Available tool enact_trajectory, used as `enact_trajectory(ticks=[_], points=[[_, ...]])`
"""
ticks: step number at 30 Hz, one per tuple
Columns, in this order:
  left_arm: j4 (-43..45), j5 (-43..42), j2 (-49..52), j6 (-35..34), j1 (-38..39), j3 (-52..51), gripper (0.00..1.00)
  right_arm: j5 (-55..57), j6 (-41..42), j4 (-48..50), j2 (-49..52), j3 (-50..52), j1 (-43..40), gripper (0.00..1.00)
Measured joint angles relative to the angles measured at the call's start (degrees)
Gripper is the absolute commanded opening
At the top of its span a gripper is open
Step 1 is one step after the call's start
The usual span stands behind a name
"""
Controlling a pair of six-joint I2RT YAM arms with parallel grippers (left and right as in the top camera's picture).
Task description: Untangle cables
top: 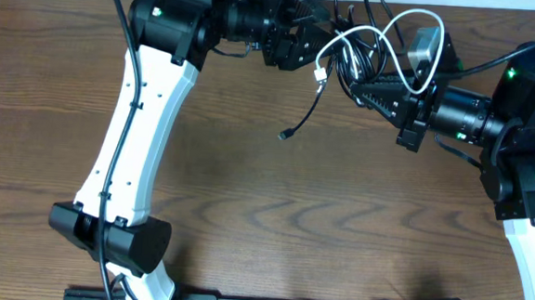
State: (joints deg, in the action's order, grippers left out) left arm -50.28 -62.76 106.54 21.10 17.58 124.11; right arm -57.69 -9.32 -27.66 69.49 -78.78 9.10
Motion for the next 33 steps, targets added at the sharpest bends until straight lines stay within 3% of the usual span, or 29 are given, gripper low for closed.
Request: enact_trajectory(ticks=[8, 11, 13, 18, 33], points=[[1.6, -0.2, 0.6, 0.1, 0.0, 0.0, 0.62, -1.1, 0.1, 0.5, 0.0, 0.0, 0.3, 0.01], [2.4, -0.2, 0.6, 0.0, 0.0, 0.0, 0.50, -1.1, 0.1, 0.6, 0.0, 0.0, 0.3, 0.01], [2.5, -0.3, 0.6, -0.1, 0.0, 0.0, 0.35, -1.1, 0.1, 0.6, 0.0, 0.0, 0.3, 0.01], [2.5, -0.3, 0.6, 0.0, 0.2, 0.0, 0.10, -0.8, 0.2, 0.7, 0.0, 0.0, 0.3, 0.01], [2.7, 6.8, 0.6, -2.9, -1.1, 0.0, 0.10, 4.6, 0.3, -1.2, 0.2, 0.0, 0.3, 0.01]])
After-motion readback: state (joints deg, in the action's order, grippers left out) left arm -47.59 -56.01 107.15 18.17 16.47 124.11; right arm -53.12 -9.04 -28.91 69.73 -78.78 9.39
